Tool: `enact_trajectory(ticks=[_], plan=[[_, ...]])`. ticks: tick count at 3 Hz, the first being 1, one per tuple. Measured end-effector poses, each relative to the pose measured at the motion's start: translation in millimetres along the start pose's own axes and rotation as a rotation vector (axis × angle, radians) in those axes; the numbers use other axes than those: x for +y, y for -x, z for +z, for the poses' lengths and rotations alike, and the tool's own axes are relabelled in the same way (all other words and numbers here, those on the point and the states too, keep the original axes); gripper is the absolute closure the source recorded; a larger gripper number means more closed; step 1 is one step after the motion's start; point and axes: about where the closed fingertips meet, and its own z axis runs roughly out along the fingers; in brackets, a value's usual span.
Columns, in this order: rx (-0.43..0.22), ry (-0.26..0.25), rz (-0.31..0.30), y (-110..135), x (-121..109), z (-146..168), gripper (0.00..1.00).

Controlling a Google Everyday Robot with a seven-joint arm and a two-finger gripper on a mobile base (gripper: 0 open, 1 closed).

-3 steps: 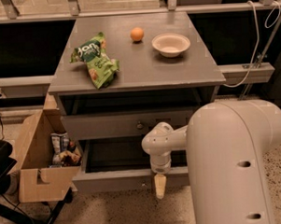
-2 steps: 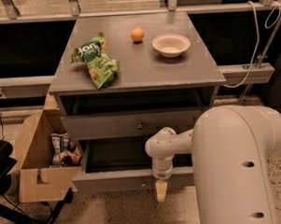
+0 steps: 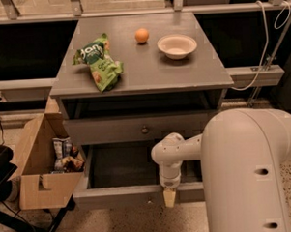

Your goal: Open middle drawer

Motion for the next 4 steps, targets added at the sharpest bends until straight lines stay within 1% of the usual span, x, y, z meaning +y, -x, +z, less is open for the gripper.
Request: enact_trajectory(ticks=[1,2,3,4], plan=[[0.000,0.000,0.000,-0.1,0.2,-0.9,0.88],[0.006,0.013,0.002,-2.2,20.8,-6.1,1.00],[0.006,0.014,0.002,-2.5,21.3,-5.4,0.74],[0.007,0.015,0.001,-2.9,21.9,-6.2,0.51]])
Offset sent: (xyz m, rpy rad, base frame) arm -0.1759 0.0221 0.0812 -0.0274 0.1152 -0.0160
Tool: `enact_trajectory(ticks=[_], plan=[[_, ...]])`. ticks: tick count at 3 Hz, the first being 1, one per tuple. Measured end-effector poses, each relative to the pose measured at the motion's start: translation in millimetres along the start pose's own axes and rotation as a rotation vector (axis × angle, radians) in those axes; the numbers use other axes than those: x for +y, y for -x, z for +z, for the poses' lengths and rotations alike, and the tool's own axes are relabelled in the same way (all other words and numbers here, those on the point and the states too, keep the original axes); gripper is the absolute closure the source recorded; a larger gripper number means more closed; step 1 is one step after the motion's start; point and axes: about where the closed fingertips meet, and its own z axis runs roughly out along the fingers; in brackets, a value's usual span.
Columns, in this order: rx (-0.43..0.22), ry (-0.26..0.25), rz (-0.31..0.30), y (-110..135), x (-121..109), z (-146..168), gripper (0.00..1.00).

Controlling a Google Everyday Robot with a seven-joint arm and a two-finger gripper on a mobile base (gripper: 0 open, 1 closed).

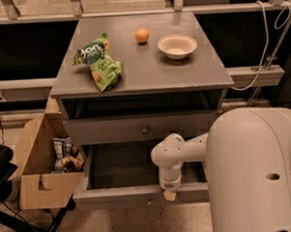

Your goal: Open middle drawer

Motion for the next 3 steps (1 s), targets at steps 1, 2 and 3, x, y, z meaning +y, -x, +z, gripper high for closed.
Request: enact_trajectory(ticks=[1,2,3], plan=[[0.000,0.000,0.000,0.0,0.1,-0.3,0.28],[0.001,0.002,0.000,-0.4,0.7,0.6,0.00],[0.001,0.002,0.000,-0.4,0.7,0.6,0.00]])
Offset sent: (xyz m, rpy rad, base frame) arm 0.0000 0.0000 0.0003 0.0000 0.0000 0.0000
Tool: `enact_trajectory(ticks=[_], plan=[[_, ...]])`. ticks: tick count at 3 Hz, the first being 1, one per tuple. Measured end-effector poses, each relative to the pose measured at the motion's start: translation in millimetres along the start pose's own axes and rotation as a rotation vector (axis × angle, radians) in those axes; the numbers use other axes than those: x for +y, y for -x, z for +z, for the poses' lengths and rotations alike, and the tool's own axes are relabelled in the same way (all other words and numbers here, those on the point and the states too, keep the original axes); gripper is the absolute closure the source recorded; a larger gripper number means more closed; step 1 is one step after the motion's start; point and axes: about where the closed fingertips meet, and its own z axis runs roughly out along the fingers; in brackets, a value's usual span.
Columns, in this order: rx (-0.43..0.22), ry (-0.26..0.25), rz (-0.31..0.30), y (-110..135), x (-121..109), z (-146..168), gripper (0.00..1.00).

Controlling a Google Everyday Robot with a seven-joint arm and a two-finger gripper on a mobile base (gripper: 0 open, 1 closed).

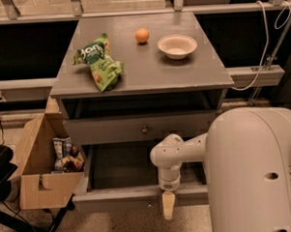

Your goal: Open middle drawer

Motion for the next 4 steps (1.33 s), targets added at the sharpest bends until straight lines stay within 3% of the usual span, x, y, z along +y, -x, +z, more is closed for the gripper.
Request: enact_trajectory(ticks=[1,3,4], plan=[[0.020,0.012,-0.004,1.7,11.8,-10.6,0.00],[-0.081,0.112,0.051,-6.2,94.4,-0.2,0.41],[-0.081,0.112,0.051,-6.0,93.0,-0.6,0.65]])
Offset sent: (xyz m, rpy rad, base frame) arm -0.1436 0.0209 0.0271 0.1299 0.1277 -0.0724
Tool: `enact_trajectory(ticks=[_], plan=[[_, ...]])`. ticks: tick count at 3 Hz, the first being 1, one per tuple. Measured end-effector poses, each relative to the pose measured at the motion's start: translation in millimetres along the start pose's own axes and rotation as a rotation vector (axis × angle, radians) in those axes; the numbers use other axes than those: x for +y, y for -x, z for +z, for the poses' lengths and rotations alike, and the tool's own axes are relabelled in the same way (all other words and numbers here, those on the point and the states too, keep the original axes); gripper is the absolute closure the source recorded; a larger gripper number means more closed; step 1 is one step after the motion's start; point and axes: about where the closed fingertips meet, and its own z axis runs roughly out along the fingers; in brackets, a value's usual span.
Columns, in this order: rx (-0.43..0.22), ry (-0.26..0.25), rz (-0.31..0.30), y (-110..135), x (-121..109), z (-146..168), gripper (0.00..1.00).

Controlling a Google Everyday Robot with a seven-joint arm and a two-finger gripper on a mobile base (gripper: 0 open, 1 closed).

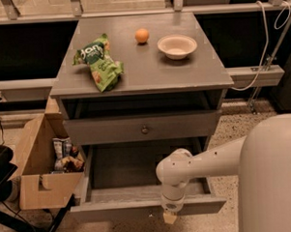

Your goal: Open middle drawer

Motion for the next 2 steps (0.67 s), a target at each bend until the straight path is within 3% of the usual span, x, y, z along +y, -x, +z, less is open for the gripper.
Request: enact_trajectory(ticks=[1,2], plan=[[0.000,0.000,0.000,0.0,-0.1,0.0,0.96],[0.000,0.000,0.000,0.0,-0.1,0.0,1.00]])
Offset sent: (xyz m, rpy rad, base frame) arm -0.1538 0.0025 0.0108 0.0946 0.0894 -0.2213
